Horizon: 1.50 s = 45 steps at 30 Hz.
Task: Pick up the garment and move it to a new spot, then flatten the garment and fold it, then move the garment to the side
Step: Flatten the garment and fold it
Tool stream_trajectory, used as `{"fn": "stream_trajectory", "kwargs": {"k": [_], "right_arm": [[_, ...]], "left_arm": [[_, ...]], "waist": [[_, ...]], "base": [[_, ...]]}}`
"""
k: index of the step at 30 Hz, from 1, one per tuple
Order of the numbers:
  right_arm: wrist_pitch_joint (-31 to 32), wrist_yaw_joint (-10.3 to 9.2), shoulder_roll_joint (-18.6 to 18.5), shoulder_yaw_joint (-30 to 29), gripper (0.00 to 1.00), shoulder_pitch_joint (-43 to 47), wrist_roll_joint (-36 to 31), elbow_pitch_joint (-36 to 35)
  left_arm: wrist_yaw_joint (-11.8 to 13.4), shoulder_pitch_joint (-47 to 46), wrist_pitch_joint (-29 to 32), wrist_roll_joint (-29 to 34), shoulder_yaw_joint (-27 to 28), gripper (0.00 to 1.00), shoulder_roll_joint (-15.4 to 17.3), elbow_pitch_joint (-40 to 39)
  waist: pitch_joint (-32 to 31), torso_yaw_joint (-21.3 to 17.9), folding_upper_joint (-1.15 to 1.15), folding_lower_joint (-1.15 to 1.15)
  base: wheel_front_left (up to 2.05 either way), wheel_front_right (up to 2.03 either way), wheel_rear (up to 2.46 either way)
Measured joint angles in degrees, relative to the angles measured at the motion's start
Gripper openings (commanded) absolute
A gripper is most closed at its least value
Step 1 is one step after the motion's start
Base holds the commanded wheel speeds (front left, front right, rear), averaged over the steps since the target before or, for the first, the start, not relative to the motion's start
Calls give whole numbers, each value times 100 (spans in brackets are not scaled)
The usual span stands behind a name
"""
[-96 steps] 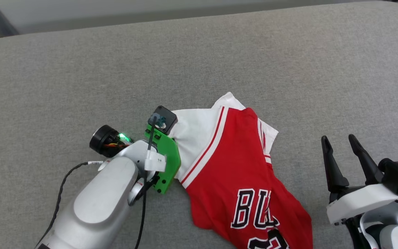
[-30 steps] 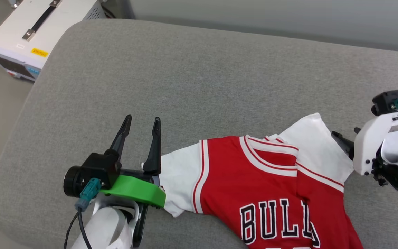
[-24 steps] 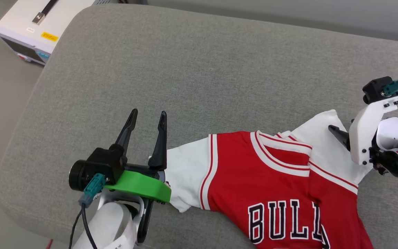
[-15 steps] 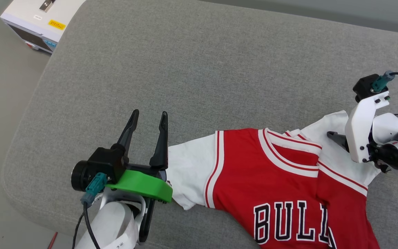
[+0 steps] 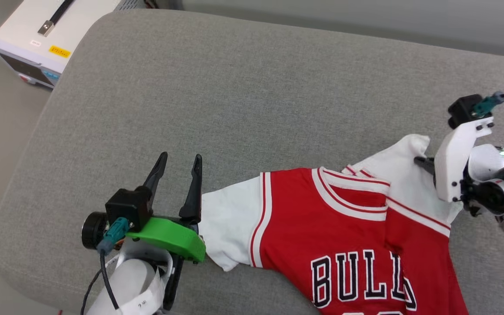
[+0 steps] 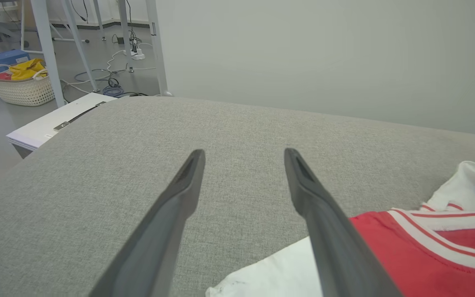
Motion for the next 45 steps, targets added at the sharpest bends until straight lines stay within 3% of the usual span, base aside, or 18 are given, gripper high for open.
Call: {"fn": "stream_trajectory", "kwargs": {"k": [5, 13, 18, 21, 32, 34, 35, 39, 45], "right_arm": [[-609, 0, -218, -656, 0, 222, -75, -177], [-906, 0, -172, -1800, 0, 1493, -445, -797], [-782, 0, 269, -2521, 0, 2387, -818, -1450], [-594, 0, 595, -2987, 0, 2872, -1078, -1953], [140, 0, 1560, -3546, 0, 3565, -1623, -3103], [210, 0, 1642, -3555, 0, 3607, -1618, -3217], [231, 0, 1655, -3562, 0, 3615, -1621, -3243], [309, 0, 1699, -3655, 0, 3645, -1636, -3365], [349, 0, 1711, -3849, 0, 3733, -1774, -3442]], "left_arm": [[-152, 15, 463, -151, 33, 100, 272, 31], [-665, 13, 2464, -991, -37, 100, 761, 243], [-654, 13, 3601, -1267, -81, 100, 1111, 333], [-521, 16, 4155, -1318, -83, 100, 1295, 452], [-419, -302, 5156, -1432, -264, 100, 1511, 1168], [-475, -442, 5420, -1472, -326, 39, 1521, 1274], [-522, -486, 5490, -1499, -338, 0, 1518, 1296], [-711, -565, 5364, -1514, -434, 0, 1444, 1400], [-822, -426, 4272, -1162, -576, 0, 1395, 1467]], "waist": [[-184, -175, 0, 0], [-367, -659, 0, 0], [-411, -1022, 0, 0], [-402, -1252, 0, 0], [-141, -1750, 1, -1], [-101, -1794, 1, -1], [-90, -1806, 0, -1], [-100, -1798, 0, -1], [-268, -1697, 0, -1]], "base": [[0, 0, 0], [0, 0, 0], [0, 0, 0], [0, 0, 0], [0, 0, 0], [0, 0, 0], [0, 0, 0], [0, 0, 0], [0, 0, 0]]}}
